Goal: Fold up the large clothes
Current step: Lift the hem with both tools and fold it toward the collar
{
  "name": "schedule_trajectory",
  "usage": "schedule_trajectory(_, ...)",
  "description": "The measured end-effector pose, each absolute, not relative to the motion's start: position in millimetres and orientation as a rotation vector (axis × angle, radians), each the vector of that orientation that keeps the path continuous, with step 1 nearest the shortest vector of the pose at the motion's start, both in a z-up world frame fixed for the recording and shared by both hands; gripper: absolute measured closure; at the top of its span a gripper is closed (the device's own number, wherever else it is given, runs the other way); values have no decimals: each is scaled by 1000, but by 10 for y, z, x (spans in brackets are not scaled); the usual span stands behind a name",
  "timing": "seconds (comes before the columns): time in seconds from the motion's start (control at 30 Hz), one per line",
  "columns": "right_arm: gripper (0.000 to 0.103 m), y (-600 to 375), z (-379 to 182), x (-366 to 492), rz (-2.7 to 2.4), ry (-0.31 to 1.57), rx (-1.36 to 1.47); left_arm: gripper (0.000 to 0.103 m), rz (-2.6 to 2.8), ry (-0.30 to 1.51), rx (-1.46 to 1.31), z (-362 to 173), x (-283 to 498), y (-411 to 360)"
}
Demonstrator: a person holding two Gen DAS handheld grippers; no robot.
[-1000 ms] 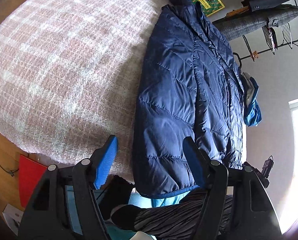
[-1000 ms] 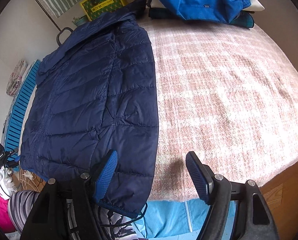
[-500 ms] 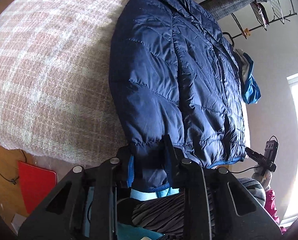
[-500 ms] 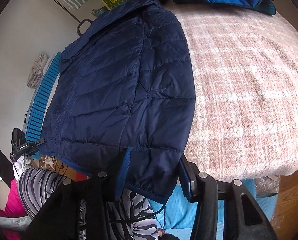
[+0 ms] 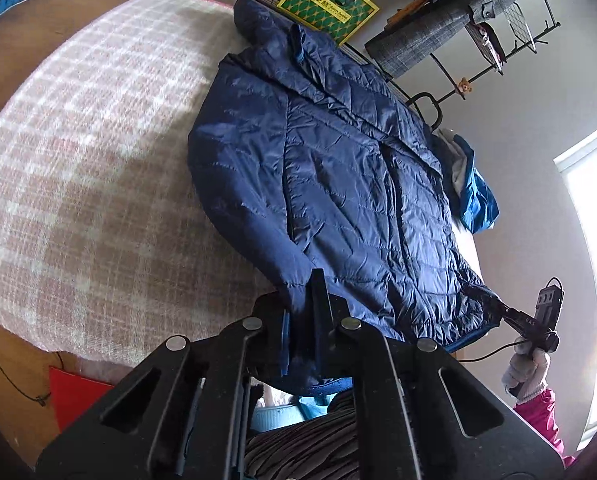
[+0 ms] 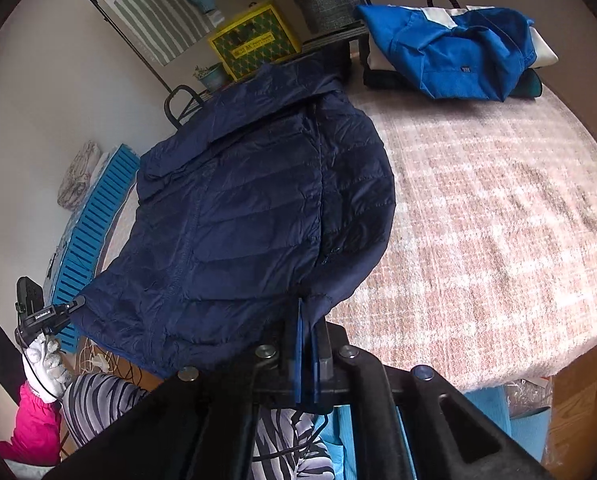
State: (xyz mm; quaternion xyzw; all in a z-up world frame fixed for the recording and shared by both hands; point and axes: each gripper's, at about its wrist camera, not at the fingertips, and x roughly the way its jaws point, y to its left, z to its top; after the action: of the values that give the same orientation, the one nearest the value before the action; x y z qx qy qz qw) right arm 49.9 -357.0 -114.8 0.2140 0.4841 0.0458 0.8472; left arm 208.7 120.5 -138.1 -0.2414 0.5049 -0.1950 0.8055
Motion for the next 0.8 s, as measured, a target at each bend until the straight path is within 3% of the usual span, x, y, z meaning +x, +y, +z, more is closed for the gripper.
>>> schedule_trajectory(0.47, 103, -3371, 5, 1254, -15, 776, 333, 100, -398, 861, -493, -340, 2944, 1204)
schedule_trajectory(0.8, 103, -3491, 521, 2056, -71, 684, 314, 100, -375, 791, -474, 123, 3821, 1183)
